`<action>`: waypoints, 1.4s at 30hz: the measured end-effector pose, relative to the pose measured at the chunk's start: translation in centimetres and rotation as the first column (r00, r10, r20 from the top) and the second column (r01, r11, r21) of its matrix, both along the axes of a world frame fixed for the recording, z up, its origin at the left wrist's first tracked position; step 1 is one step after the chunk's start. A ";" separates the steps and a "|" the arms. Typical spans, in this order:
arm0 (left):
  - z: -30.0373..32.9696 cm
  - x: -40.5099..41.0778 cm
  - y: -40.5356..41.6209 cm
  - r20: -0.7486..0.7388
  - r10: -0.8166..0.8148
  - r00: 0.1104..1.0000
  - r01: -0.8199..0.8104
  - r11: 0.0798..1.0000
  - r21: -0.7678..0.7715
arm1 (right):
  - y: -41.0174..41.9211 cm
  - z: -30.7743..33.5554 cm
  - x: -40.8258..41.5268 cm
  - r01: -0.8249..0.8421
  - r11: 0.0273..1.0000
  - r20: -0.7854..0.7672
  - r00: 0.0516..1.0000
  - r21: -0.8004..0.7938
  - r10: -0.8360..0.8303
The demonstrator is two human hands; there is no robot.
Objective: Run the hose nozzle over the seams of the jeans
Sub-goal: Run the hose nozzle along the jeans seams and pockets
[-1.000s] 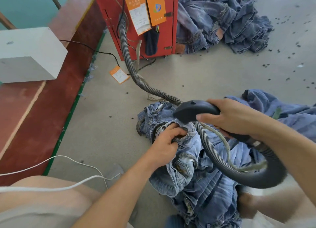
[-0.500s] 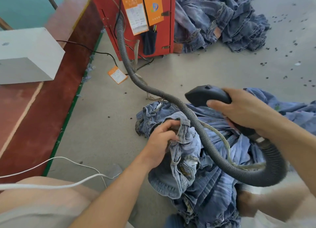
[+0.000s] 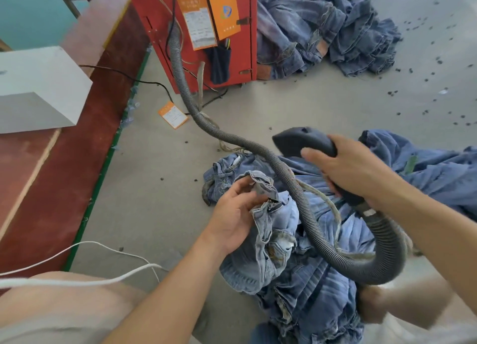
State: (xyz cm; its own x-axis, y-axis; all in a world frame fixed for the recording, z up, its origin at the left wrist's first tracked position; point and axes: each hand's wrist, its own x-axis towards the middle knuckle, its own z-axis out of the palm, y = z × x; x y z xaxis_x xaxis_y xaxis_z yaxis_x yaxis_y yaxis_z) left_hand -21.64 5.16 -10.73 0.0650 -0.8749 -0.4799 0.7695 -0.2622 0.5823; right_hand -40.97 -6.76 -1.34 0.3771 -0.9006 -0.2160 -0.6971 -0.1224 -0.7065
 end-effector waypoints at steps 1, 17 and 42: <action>-0.1 -0.2 -0.1 0.011 0.021 1.000 -0.021 1.000 0.010 | -0.3 0.1 -0.5 0.038 0.999 0.037 0.999 0.007 -0.038; -2.0 -0.3 -2.9 0.677 -0.009 0.736 -0.233 0.936 0.265 | 0.9 -0.3 -1.7 -0.336 0.940 -0.236 0.919 -0.047 0.317; 0.1 3.9 -2.1 0.415 -0.214 0.884 0.134 0.968 0.213 | 0.3 0.3 -2.5 -0.378 0.925 -0.215 0.908 -0.044 0.360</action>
